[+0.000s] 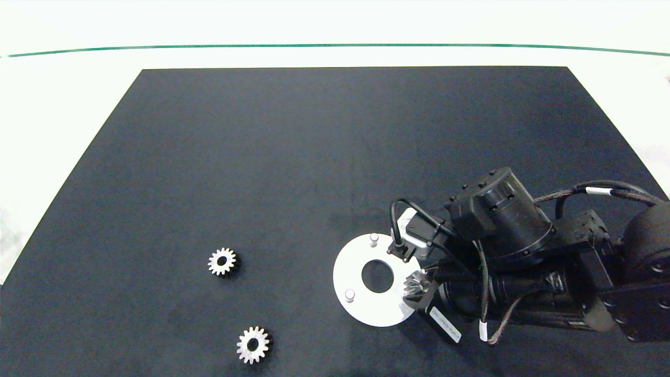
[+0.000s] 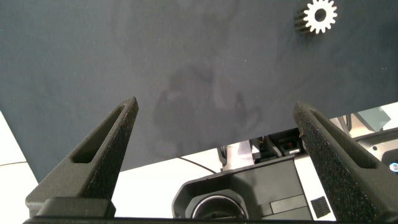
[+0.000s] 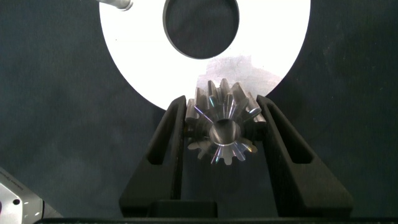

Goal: Install three planetary gears onto the carrier pins

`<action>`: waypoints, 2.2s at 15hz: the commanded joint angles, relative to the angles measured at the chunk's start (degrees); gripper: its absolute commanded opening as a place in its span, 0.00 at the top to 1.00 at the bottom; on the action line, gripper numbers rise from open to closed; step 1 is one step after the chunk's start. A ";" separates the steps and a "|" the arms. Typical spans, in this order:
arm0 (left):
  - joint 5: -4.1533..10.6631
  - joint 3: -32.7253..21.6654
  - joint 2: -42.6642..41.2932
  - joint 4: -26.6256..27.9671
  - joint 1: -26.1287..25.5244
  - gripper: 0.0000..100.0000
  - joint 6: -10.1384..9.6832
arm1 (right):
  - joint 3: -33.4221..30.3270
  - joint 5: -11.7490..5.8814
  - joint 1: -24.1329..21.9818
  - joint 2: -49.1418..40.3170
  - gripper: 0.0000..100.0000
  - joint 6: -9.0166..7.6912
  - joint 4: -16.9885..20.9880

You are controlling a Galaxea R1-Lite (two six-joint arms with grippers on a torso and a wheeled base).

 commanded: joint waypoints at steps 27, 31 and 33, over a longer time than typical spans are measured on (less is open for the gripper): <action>0.05 -0.33 -2.93 0.50 0.11 0.00 -1.51 | 26.72 -3.93 -4.46 -16.28 0.00 -0.26 -18.25; -0.03 -0.33 -3.02 0.50 0.11 0.00 -1.51 | 29.79 -3.49 -3.93 -16.28 0.00 0.18 -20.10; -0.03 -0.07 -3.02 0.50 0.11 0.00 -1.51 | 30.06 -3.40 -4.37 -16.19 0.00 0.45 -20.27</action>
